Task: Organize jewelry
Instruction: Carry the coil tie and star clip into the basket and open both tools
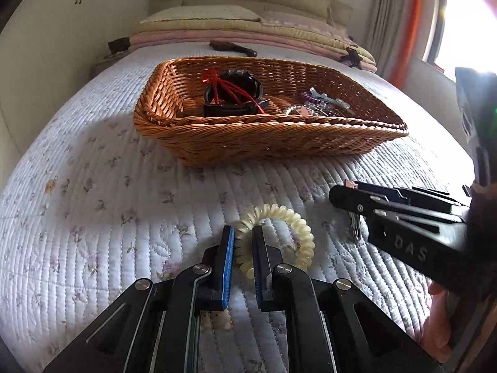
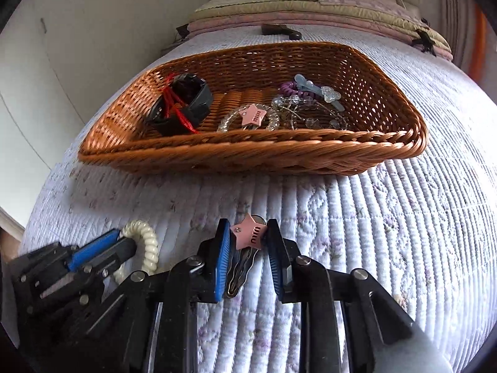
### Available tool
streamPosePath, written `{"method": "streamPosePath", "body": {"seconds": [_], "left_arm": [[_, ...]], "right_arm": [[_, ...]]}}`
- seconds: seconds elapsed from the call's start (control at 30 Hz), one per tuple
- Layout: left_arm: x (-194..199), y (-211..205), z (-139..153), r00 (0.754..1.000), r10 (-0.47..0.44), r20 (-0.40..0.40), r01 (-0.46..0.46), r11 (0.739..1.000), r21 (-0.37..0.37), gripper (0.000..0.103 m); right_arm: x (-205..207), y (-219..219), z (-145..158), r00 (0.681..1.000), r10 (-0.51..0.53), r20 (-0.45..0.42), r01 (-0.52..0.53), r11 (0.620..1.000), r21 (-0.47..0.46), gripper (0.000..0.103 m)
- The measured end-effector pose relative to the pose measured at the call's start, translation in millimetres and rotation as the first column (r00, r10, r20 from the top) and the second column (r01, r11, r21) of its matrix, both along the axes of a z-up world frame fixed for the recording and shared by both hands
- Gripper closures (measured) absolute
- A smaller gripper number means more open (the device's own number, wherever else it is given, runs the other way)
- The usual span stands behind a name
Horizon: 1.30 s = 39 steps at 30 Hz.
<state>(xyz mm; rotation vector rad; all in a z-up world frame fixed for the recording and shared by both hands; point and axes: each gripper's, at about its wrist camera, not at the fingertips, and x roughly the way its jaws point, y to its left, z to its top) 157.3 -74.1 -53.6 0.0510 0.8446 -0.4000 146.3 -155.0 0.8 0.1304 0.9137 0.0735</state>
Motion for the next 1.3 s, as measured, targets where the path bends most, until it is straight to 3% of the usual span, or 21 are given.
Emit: {"method": "streamPosePath", "body": {"seconds": [0.23,0.4,0.57,0.7,0.8,1.0,1.2,1.3], "left_arm": [[-29,-1,23,0.990,-0.114,0.081,0.118,0.992,-0.040,0.092],[-39,7,63,0.986,-0.077,0.150,0.093,0.990,-0.102,0.092],[-21,3,114,0.972,-0.023,0.232,0.059,0.988,-0.146,0.092],[16,-13,137,0.963,0.009,0.268,0.033,0.988,-0.151,0.092],[51,-25,128,0.969,0.035,0.243,0.005,0.987,-0.159,0.092],[95,-52,70,0.992,0.002,0.130,0.010,0.996,-0.091,0.092],[108,-71,43,0.996,-0.030,0.089,0.033,0.999,-0.031,0.092],[104,-74,42,0.993,-0.030,0.110,0.031,0.999,-0.007,0.091]], "right_arm": [[-59,-5,28,0.991,0.057,0.124,-0.057,0.998,-0.008,0.076],[-81,-17,75,0.973,0.035,0.229,-0.037,0.999,0.004,0.076],[-63,-28,123,0.946,0.031,0.322,-0.027,1.000,-0.015,0.076],[-10,-37,136,0.944,0.026,0.328,-0.032,0.999,0.013,0.076],[38,-52,122,0.964,0.043,0.262,-0.063,0.996,0.068,0.076],[113,-78,76,0.994,0.013,0.108,-0.026,0.993,0.117,0.076],[141,-76,47,0.999,0.044,0.027,-0.047,0.995,0.084,0.076],[140,-73,53,0.997,0.044,0.060,-0.047,0.998,0.037,0.076]]}}
